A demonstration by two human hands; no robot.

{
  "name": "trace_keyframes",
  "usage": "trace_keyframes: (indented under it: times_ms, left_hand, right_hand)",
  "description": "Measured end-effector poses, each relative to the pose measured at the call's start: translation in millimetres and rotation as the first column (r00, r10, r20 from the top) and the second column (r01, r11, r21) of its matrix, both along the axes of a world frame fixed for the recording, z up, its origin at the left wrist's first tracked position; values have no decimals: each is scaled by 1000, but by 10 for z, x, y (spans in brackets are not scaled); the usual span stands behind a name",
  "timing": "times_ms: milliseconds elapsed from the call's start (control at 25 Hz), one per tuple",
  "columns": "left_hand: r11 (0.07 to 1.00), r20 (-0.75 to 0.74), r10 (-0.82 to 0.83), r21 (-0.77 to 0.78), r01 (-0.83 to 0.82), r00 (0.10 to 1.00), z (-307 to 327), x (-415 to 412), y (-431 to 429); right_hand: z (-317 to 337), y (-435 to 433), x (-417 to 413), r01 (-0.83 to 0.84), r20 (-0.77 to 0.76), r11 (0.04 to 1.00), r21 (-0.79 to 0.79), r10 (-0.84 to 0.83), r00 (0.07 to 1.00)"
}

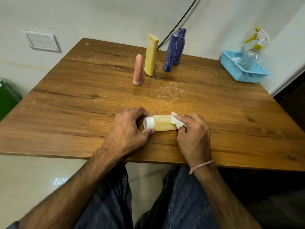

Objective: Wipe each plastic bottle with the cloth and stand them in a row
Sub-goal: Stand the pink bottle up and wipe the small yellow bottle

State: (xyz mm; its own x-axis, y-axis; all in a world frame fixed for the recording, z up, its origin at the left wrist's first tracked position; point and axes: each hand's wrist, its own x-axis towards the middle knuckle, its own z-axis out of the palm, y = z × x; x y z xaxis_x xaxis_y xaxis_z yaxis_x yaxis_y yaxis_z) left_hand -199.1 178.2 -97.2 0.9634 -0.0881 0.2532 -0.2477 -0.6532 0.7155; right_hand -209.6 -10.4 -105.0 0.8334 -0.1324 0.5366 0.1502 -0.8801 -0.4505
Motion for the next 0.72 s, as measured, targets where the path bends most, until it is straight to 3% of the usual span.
trace_keyframes:
  times_ms: [120, 240, 360, 440, 560, 720]
  left_hand:
    - [1000, -24, 23, -14, -24, 999, 22, -6, -22]
    - [1000, 28, 7, -11, -6, 1000, 28, -19, -29]
    - [1000, 49, -6, -25, 7, 999, 32, -24, -23]
    - [1000, 18, 7, -19, -7, 1000, 41, -18, -23]
    - [1000, -29, 20, -20, -21, 999, 40, -18, -20]
    - [999, -40, 26, -30, -27, 999, 47, -22, -25]
  right_hand:
    - [-34, 183, -139, 29, 55, 999, -41, -27, 998]
    - [-63, 444, -339, -81, 56, 997, 2, 81, 995]
    - [-17, 481, -413, -214, 18, 938, 272, 217, 976]
    - [75, 347, -390, -169, 21, 908, 383, 175, 984]
    - [170, 53, -234, 28, 31, 969, 244, -36, 999]
    - [84, 110, -206, 55, -91, 998, -6, -55, 994]
